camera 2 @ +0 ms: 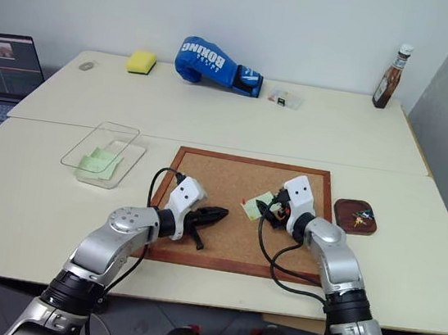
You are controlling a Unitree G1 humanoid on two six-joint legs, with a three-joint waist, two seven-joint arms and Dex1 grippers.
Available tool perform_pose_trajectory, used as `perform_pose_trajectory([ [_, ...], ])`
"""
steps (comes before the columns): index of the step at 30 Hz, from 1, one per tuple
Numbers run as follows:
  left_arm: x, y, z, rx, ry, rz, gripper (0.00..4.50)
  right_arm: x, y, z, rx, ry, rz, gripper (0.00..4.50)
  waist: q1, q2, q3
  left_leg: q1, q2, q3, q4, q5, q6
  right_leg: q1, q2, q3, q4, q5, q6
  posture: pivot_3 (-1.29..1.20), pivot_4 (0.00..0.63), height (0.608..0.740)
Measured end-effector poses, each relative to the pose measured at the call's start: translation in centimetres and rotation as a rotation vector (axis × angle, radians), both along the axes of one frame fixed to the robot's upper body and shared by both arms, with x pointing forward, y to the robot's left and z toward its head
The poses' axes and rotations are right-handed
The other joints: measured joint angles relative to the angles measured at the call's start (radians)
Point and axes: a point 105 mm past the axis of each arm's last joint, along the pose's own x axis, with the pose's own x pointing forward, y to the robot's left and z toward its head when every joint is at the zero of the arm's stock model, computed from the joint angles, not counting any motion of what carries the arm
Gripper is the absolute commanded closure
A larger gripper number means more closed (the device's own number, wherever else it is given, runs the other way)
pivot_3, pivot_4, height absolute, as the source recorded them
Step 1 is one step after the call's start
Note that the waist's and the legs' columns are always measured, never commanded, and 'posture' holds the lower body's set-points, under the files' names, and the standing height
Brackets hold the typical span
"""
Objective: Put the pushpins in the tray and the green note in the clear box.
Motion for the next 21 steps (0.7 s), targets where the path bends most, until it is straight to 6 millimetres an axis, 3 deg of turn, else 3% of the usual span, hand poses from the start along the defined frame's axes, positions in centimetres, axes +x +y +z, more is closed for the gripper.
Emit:
perform_pose_trajectory([
  [15, 0.4, 0.0, 0.1, -0.003, -0.004, 0.015, 4.50, 0.5, 0.0, 1.1, -0.024, -0.079, 0.004, 4.34, -0.002, 0.000, 0.000, 0.001, 0.000, 0.000, 0.000, 0.000, 0.000, 0.001, 0.000, 0.000, 0.000, -0.001, -0.002, 0.00, 0.150, 0.740],
  [21, 0.6, 0.0, 0.2, -0.003, -0.010, 0.020, 4.50, 0.3, 0.3, 0.8, -0.061, -0.095, 0.028, 4.47, -0.003, 0.000, 0.000, 0.001, 0.000, 0.000, 0.000, 0.000, 0.000, 0.001, 0.000, 0.000, 0.000, -0.001, -0.002, 0.00, 0.150, 0.740],
])
